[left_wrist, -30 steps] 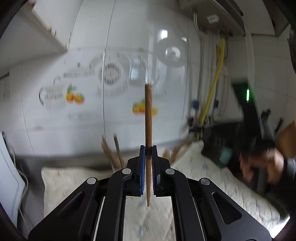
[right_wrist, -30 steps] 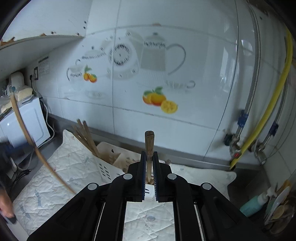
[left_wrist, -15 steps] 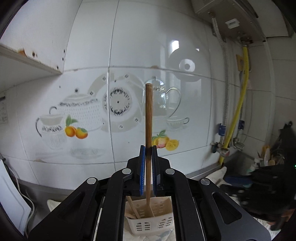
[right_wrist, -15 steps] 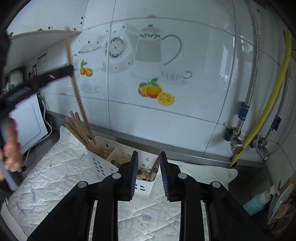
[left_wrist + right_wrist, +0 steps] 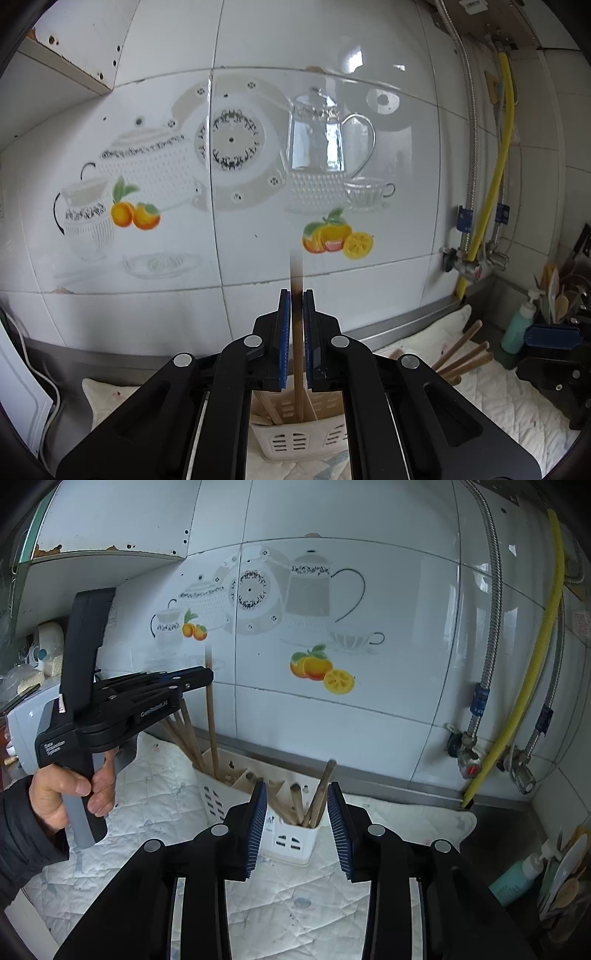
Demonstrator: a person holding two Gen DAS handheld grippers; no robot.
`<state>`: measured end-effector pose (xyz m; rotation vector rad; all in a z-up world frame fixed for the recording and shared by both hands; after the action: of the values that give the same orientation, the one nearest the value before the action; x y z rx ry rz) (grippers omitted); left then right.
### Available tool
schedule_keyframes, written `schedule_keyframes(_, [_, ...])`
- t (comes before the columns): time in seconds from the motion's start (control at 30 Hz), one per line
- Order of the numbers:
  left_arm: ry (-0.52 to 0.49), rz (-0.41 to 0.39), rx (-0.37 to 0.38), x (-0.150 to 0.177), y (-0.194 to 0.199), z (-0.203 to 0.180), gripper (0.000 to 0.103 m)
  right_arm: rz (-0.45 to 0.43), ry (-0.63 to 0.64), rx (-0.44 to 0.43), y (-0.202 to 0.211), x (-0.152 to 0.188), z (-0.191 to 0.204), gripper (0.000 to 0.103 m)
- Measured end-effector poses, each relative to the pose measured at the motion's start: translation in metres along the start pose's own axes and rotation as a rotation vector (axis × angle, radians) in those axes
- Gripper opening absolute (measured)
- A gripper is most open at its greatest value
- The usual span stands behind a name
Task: Organize utensils
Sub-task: 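Open the right tool into the holder while the left tool inserts and releases its chopstick, then withdraw both open tools away from the holder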
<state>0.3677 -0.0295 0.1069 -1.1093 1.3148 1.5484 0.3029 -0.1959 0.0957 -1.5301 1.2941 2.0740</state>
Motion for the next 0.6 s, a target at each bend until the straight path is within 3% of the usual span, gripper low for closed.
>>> schedule_keyframes(0.23, [0.011,0.022,0.006,0.005,0.000,0.004,0.006,-0.007,-0.041,-0.013,0.009,0.017,0.002,0.036])
schedule_keyframes(0.4, [0.019,0.009,0.021,0.003,0.015,0.007,0.012,-0.012,-0.064,-0.019,0.017,0.030,0.010,0.044])
schedule_keyframes(0.5, [0.018,-0.005,0.020,0.004,0.033,0.011,0.025,-0.017,-0.081,-0.026,0.023,0.039,0.017,0.047])
schedule_keyframes(0.57, [0.028,-0.005,0.018,0.006,0.044,0.015,0.046,-0.026,-0.101,-0.035,0.027,0.046,0.024,0.054])
schedule_keyframes(0.6, [0.033,-0.007,0.016,0.009,0.051,0.018,0.048,-0.031,-0.108,-0.036,0.029,0.048,0.025,0.055])
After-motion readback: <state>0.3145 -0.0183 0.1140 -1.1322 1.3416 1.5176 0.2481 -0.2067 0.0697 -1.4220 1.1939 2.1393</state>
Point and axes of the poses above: each gripper's, at about its wrist camera, not at the fingertips, and y roughly against the way its jaws point, z to its left, x to its underside, the point moved 6 cm from there along -y, roughly the way its jaws point, and after that the axes turned 13 degrees about -x, right-handed, at the moved point
